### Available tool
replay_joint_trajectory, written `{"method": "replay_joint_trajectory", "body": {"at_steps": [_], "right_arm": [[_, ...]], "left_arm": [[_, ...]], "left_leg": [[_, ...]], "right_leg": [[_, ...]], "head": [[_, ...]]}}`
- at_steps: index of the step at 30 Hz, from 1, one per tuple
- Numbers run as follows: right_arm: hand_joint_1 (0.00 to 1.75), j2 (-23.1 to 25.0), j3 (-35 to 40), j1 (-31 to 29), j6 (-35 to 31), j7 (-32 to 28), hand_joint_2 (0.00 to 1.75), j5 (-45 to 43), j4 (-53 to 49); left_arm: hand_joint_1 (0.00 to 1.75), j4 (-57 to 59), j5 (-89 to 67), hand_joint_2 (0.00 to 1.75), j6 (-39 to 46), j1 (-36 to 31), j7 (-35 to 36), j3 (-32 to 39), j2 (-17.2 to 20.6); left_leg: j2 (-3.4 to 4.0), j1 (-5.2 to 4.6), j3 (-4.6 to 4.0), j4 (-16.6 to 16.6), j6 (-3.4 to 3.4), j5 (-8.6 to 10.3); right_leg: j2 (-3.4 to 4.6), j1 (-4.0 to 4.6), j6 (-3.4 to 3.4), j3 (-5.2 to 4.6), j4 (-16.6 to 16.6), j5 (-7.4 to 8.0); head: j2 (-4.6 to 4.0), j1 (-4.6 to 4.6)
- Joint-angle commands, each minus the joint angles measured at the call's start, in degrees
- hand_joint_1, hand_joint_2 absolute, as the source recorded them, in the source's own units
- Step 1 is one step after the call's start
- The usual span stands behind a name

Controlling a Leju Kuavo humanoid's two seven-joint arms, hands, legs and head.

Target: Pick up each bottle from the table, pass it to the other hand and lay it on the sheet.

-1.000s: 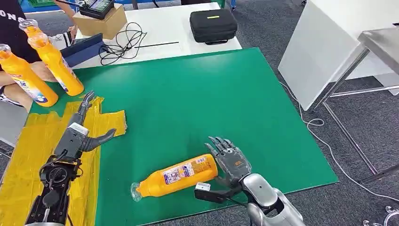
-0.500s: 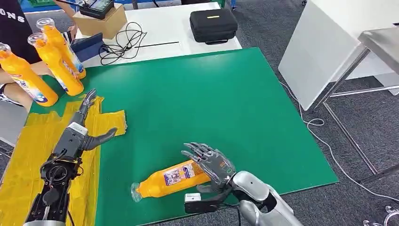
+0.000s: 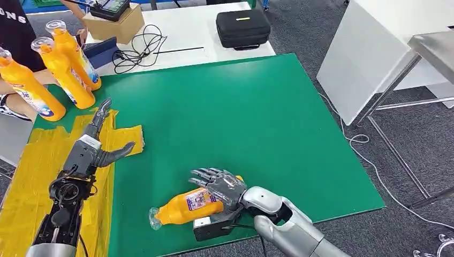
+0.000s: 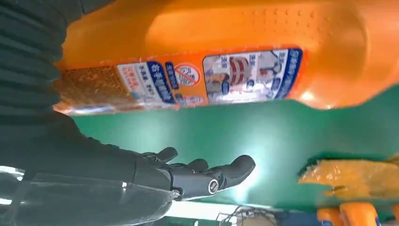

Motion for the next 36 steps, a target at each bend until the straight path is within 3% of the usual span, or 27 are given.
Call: {"method": "replay_joint_trajectory", "body": {"at_steps": [1, 5, 25, 26, 28, 30, 36], "right_arm": [[0.0, 1.6, 4.2, -6.1, 1.5, 1.7, 1.75, -0.8, 13.0], [0.0, 3.7, 3.5, -6.5, -0.5, 3.7, 1.75, 0.6, 19.2], [0.0, 2.8, 1.6, -3.4, -3.3, 12.4, 1.75, 11.2, 19.0], [1.38, 2.9, 1.4, -3.1, -3.4, 12.3, 1.75, 11.5, 18.7], [1.47, 3.0, 1.4, -3.2, -3.4, 12.3, 1.75, 11.6, 18.6], [1.75, 3.3, 1.0, -3.0, -3.2, 11.9, 1.75, 12.1, 18.6], [1.75, 3.8, -0.2, -2.1, -3.7, 11.3, 1.75, 12.9, 17.9]], "left_arm": [[0.0, 5.0, 0.3, 1.75, 0.2, -2.7, 0.1, -0.6, 0.2], [0.0, 4.8, 0.2, 1.75, 0.6, -2.5, 0.1, -0.9, 0.2], [0.0, 6.7, 0.4, 1.75, 0.5, -3.1, 0.8, -1.9, -0.2], [0.0, 6.2, 0.5, 1.75, 0.5, -2.8, 1.0, -1.8, -0.1], [0.0, 6.2, 0.5, 1.75, 0.5, -2.5, 0.9, -1.7, 0.0], [0.0, 5.6, 0.5, 1.75, 0.5, -2.0, 1.1, -1.5, -0.1], [0.0, 5.4, 0.1, 1.75, 0.4, -1.7, 1.4, -1.7, -0.4]], "left_leg": [[0.07, 0.04, 0.14, 0.0, -0.07, -0.05], [0.08, 0.08, 0.29, 0.0, -0.12, -0.1], [-0.14, 0.12, 0.65, 0.0, -0.14, -0.01], [-0.1, 0.1, 0.66, 0.0, -0.13, 0.0], [-0.01, 0.1, 0.7, 0.0, -0.15, 0.0], [0.04, 0.09, 0.74, 0.0, -0.16, 0.0], [0.04, 0.09, 0.77, -0.1, -0.14, 0.03]], "right_leg": [[0.01, 0.05, -0.04, 0.14, 0.0, -0.04], [-0.02, 0.09, -0.07, 0.3, -0.1, -0.08], [-0.33, 0.15, -0.09, 0.67, -0.1, -0.08], [-0.28, 0.12, -0.07, 0.65, -0.1, -0.07], [-0.19, 0.12, -0.08, 0.66, -0.1, -0.05], [-0.14, 0.11, -0.1, 0.69, -0.1, -0.03], [-0.11, 0.11, -0.09, 0.76, -0.1, -0.04]], "head": [[0.0, -0.02], [0.0, 0.0], [0.0, -0.02], [0.0, -0.02], [0.0, -0.02], [0.0, -0.04], [0.0, -0.02]]}}
